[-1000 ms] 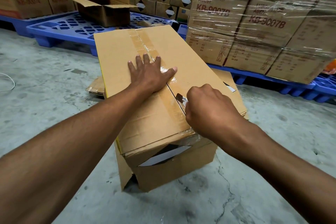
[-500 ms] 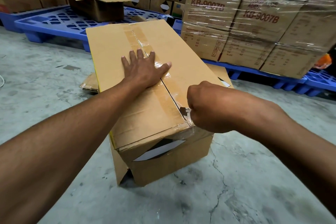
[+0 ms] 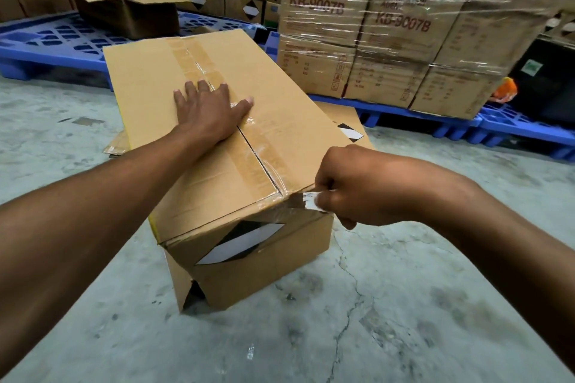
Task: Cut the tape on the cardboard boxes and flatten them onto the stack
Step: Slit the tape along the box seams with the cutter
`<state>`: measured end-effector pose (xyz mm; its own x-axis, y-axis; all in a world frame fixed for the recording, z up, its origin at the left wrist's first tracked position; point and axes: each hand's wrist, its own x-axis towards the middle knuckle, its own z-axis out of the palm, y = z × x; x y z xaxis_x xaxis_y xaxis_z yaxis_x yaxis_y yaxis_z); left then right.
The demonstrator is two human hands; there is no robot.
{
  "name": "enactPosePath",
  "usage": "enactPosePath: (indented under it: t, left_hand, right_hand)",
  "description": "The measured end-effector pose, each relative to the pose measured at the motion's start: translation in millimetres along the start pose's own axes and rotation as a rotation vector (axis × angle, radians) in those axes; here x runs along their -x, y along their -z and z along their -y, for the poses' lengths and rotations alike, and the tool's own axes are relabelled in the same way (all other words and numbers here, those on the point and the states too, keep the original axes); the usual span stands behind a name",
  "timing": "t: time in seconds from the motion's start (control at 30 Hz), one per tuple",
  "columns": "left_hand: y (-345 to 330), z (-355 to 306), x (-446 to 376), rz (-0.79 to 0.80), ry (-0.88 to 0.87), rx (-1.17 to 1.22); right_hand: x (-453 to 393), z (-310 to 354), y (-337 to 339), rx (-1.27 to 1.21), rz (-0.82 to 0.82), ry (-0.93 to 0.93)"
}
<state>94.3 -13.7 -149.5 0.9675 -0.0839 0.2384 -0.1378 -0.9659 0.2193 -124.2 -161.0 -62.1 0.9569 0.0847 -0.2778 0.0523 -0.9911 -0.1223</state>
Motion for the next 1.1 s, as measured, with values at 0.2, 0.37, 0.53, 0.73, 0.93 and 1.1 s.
enactPosePath:
  t: [0.2,0.37,0.53,0.73,0.93,1.1]
  left_hand:
    - [11.9,-26.2,27.5,-0.052,-0.311,0.095]
    - [17.6,-70.2,51.3,0.173,-0.503,0.134]
    - [25.6,-93.5,53.2,0.335,-0.461,-0.038]
    - [33.9,-106.8,54.9,0.355,-0.482,-0.166]
    - [40.4,-96.4,41.8,0.269,-0.589,-0.258]
    - [43.0,-101.1,47.0,0.324,-0.594,-0.289]
  right_hand:
    - [6.4,-32.7,-25.5,-0.509,-0.058,-0.113]
    - [14.2,-37.8,-42.1,-0.753,0.013,-0.139]
    - [22.4,-41.8,-51.9,-0.882,0.017,-0.148]
    - [20.3,-47.4,-57.8,-0.995,0.028,-0.151]
    - [19.2,-45.7,-64.4,-1.070,0.021,-0.150]
    - [17.0,-43.6,-66.7,-1.131,-0.030,-0.164]
